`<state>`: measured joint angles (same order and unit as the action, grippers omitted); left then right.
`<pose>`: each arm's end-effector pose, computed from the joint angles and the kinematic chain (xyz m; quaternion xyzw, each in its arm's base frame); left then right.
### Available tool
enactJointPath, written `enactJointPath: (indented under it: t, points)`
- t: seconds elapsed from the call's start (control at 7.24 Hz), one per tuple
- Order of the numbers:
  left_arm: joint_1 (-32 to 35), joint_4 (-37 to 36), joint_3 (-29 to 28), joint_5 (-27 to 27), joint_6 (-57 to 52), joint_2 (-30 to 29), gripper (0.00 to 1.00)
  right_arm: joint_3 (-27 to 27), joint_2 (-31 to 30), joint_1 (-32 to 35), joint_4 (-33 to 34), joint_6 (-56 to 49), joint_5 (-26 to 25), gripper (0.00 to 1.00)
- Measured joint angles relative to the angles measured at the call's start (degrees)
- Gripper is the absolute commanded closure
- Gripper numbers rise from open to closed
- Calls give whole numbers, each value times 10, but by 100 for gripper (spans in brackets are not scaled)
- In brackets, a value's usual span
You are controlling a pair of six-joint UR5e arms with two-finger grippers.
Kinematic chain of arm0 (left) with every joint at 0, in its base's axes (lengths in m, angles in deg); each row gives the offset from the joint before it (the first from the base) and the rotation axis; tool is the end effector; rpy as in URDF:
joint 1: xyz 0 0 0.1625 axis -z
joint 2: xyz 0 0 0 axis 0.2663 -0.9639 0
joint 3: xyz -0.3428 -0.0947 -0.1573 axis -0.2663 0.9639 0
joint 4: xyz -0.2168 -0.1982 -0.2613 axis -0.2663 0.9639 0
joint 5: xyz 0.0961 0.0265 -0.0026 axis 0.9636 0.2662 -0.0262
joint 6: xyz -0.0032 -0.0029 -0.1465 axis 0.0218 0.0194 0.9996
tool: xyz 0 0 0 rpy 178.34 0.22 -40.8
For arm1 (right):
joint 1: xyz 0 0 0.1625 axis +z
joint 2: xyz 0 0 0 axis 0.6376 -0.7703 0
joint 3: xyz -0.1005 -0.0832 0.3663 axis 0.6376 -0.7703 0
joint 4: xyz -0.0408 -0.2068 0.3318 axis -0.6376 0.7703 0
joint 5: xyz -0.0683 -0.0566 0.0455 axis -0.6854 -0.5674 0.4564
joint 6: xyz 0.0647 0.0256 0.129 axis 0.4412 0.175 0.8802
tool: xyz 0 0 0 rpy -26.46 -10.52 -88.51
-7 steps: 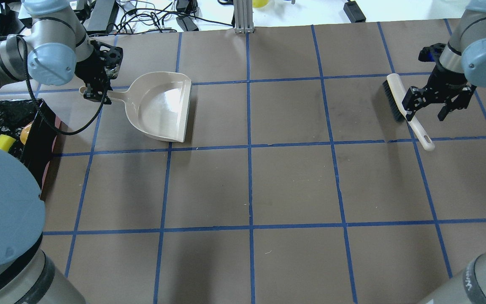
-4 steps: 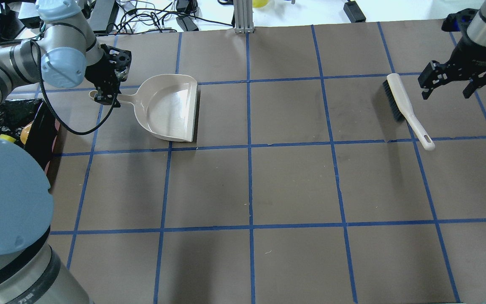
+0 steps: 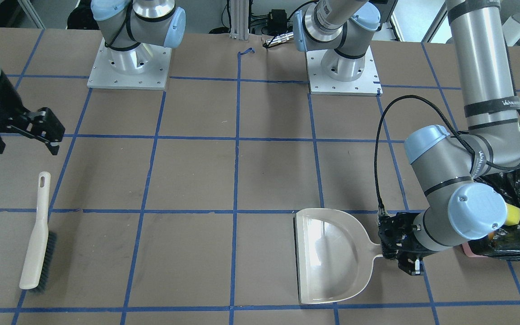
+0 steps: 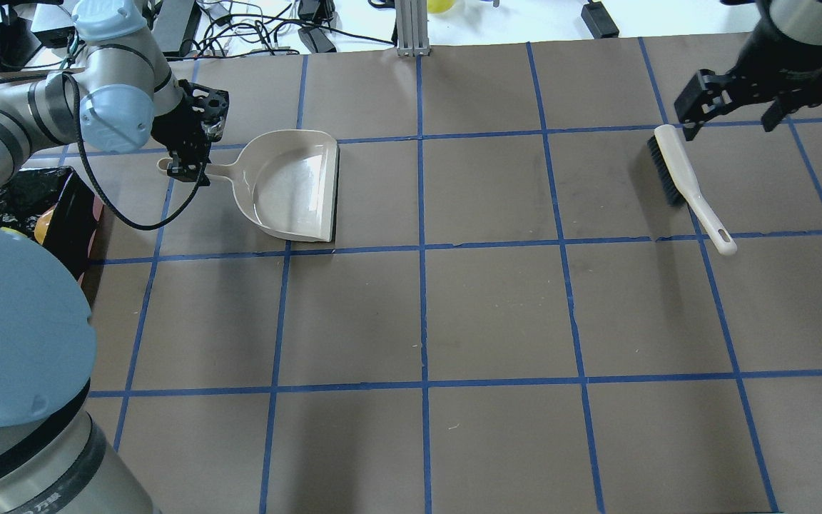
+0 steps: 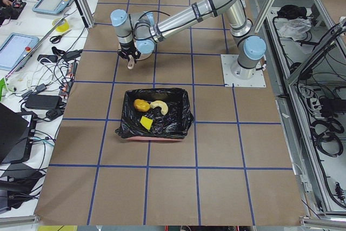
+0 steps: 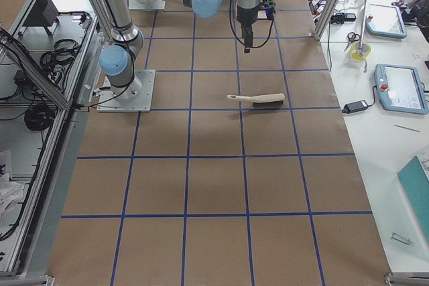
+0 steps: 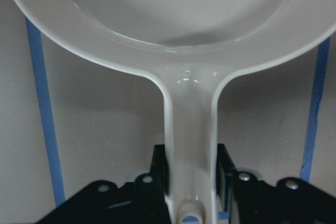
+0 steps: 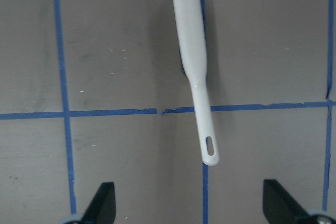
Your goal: Sweep and dump trash into bin
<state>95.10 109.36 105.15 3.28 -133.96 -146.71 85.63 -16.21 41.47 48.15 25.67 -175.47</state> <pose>-0.0111 -0.6459 0.1708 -0.7063 -0.7072 -0.0317 0.0069 0.0436 -0.5182 0.3792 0.0330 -0.9976 0.0440 0.0430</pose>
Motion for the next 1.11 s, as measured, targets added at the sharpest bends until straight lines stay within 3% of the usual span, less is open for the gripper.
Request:
enactJointPath:
  t: [0.28,0.41,0.83,1.11]
  points:
    - [3,0,1,-1,10,0,100,5,-1,54,2,26,1,0]
    - [5,-1,1,-1,15,0,1,5,-3,62,2,28,0,0]
    - [7,-16,1,1,24,-7,0,4,-14,66,1,41,13,0]
    - [10,-3,1,3,38,17,0,6,-48,66,-11,52,70,0]
